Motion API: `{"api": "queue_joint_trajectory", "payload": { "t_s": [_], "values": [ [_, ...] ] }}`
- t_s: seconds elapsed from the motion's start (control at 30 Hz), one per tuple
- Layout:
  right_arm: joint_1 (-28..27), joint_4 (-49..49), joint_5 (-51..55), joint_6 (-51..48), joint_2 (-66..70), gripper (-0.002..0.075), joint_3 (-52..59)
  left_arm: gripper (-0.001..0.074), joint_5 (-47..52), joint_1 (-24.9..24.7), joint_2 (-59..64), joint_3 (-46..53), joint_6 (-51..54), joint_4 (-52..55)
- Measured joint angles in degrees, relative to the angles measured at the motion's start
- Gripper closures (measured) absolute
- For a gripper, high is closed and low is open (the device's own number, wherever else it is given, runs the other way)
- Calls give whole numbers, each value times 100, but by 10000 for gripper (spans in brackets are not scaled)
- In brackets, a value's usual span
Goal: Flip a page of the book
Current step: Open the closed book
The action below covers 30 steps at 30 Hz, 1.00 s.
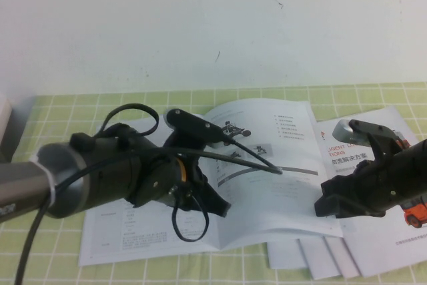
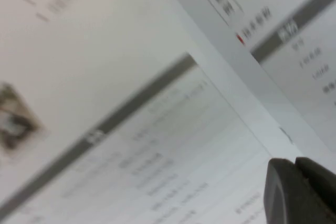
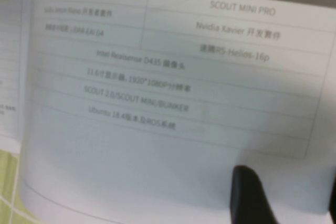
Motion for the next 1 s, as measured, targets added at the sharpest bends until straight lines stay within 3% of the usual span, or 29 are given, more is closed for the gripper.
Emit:
{"api": "queue_joint_trajectory", "payload": {
  "t_s": [0.13, 0.3, 1.0],
  "values": [
    [0, 0, 0, -9, 3, 402, 0, 737, 132, 121, -329, 0, -953, 968],
    [0, 0, 10, -9, 13, 402, 0, 737, 250, 525, -151, 0, -1223, 1040],
    [0, 211, 96, -193, 13, 402, 0, 737, 273, 670, 763, -57, 95, -609]
  ]
}}
